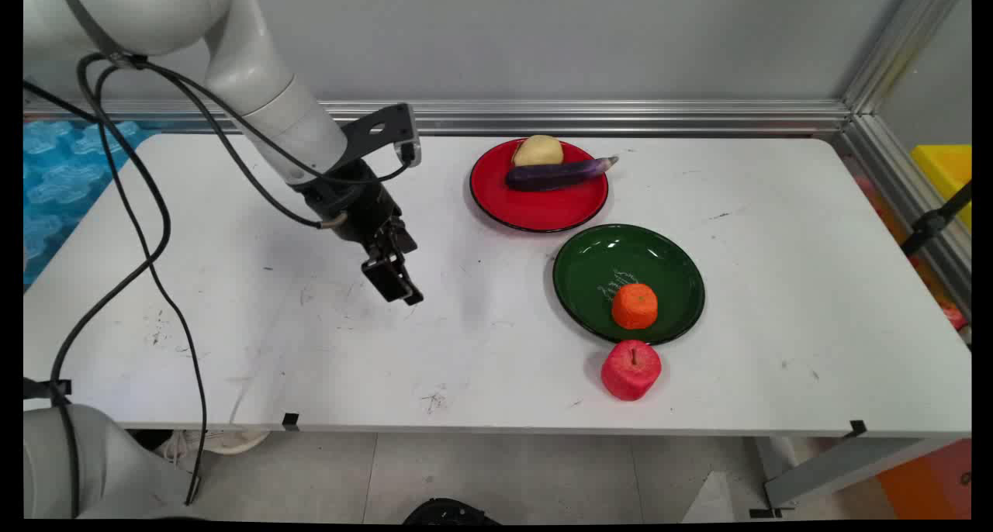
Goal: Pick up the eggplant from the red plate
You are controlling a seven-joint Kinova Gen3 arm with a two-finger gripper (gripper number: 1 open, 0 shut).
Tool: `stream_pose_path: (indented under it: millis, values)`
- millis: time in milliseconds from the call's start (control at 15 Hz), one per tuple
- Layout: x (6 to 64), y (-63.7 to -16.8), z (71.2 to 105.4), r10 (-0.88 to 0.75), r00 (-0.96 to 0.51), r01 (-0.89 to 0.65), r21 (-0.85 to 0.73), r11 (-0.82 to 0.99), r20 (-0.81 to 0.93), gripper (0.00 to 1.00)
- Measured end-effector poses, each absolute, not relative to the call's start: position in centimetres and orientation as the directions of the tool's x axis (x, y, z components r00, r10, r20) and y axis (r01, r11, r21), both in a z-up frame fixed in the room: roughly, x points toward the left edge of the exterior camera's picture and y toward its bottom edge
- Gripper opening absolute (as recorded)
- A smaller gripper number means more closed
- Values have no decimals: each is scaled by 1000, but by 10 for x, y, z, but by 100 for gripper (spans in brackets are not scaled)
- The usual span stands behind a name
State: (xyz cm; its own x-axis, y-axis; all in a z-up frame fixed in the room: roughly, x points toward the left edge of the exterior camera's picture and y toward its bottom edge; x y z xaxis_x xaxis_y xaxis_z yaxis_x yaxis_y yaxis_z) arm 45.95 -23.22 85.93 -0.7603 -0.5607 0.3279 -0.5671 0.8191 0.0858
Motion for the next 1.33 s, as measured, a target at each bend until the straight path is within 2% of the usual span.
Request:
stream_pose_path:
  millis: [267, 867, 1333]
  values:
    - [456, -247, 861, -559, -753, -577, 61, 814, 347, 100]
    - [439, -323, 869, -491, -748, -572, -58, 818, 446, 100]
    - [434, -388, 856, -426, -741, -567, -145, 811, 519, 100]
